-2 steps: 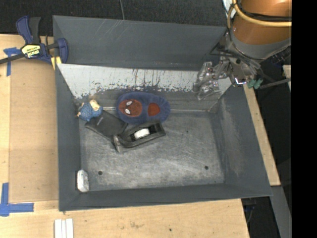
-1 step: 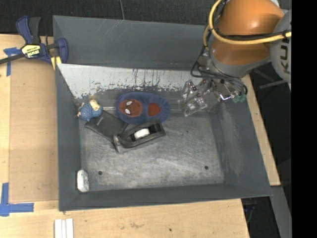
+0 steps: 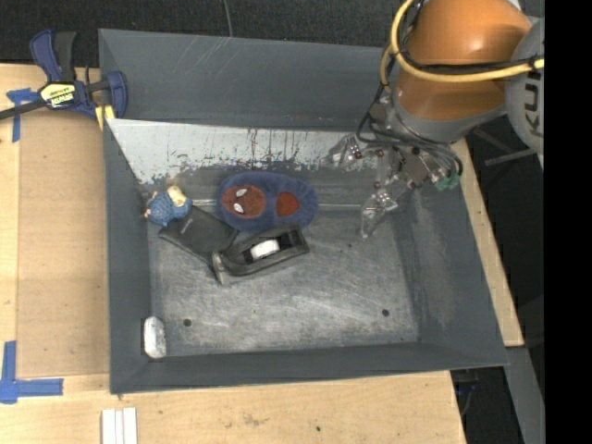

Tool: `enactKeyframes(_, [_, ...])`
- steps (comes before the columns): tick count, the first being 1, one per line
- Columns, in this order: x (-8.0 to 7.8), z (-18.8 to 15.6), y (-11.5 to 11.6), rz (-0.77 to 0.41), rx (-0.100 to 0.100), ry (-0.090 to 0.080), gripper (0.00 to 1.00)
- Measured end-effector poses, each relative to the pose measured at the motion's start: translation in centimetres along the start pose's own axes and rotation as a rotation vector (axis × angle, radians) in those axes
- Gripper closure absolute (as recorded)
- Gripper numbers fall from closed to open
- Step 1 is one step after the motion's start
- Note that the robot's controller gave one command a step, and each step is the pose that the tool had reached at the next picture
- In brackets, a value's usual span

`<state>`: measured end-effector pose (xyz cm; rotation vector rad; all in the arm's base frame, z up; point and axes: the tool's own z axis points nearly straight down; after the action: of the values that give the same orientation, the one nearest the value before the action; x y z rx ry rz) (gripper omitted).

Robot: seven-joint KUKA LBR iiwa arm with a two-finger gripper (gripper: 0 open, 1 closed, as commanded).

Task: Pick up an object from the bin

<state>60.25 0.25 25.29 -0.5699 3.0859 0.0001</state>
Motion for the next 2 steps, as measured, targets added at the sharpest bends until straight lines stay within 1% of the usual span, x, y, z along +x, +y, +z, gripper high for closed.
enactKeyframes(1, [-2.84, 15.43, 3.99, -0.188, 0.003, 0.005, 0.0])
enactKeyframes(2, [-2.9, 15.16, 3.88, -0.185, 0.004, 0.001, 1.0])
